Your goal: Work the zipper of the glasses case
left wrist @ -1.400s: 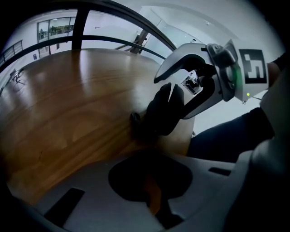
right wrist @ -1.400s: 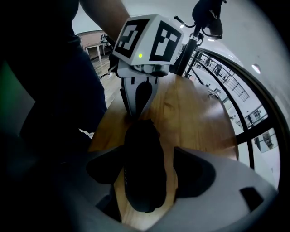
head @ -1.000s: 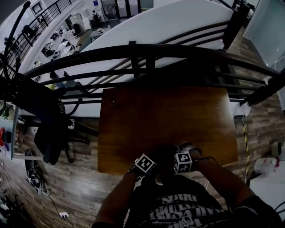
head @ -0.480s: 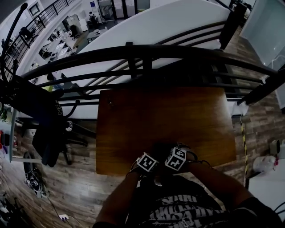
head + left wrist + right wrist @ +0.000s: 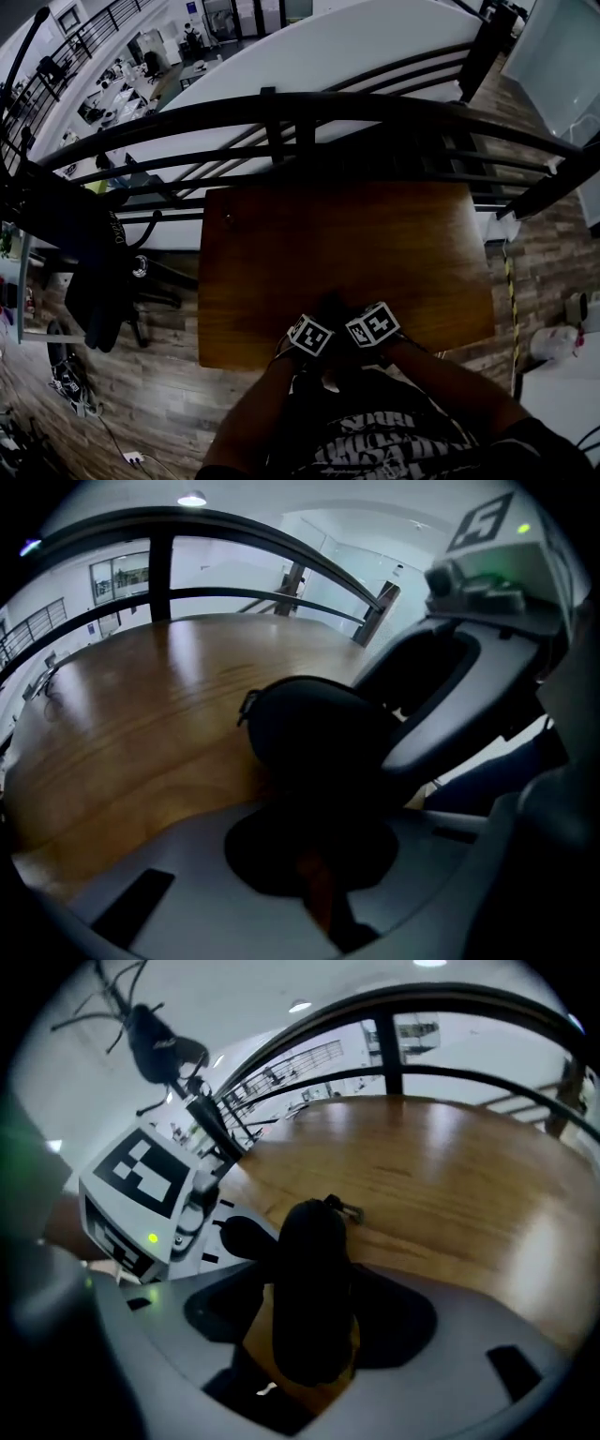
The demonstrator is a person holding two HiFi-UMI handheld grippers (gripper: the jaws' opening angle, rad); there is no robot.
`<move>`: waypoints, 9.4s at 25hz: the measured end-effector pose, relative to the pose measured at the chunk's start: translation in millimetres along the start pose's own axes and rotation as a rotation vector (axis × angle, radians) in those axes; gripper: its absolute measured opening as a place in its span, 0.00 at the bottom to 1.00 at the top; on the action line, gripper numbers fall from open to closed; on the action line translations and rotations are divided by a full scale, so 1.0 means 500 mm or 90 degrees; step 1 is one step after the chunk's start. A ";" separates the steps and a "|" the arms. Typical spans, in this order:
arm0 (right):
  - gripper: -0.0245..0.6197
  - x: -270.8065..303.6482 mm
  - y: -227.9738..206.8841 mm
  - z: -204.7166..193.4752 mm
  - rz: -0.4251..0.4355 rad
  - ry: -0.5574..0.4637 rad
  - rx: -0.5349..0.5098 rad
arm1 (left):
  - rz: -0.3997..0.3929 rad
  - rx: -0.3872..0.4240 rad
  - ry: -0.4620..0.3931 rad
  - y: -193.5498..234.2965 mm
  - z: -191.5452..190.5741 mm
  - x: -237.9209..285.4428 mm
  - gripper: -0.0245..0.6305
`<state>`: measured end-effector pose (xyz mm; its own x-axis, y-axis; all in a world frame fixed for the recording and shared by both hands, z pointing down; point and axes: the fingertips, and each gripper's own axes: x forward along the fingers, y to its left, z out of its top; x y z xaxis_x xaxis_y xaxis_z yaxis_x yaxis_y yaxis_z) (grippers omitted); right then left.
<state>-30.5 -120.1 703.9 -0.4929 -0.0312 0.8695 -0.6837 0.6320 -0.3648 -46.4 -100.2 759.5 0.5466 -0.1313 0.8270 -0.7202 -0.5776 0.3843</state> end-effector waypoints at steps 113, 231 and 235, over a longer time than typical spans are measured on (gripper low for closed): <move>0.29 0.078 -0.156 0.104 0.355 0.322 -1.422 | 0.063 -0.059 -0.039 -0.044 0.215 0.002 0.04; 0.04 0.035 -0.204 0.011 0.191 0.060 -0.962 | -0.014 -0.245 -0.231 -0.009 0.262 0.006 0.04; 0.04 0.036 -0.210 0.009 0.160 0.030 -0.852 | -0.005 -0.238 -0.220 -0.013 0.267 0.013 0.04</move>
<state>29.9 -190.6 756.2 -0.4889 0.2044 0.8480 0.4750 0.8778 0.0623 18.8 -204.9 707.9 0.6161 -0.4236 0.6640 -0.7849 -0.2593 0.5628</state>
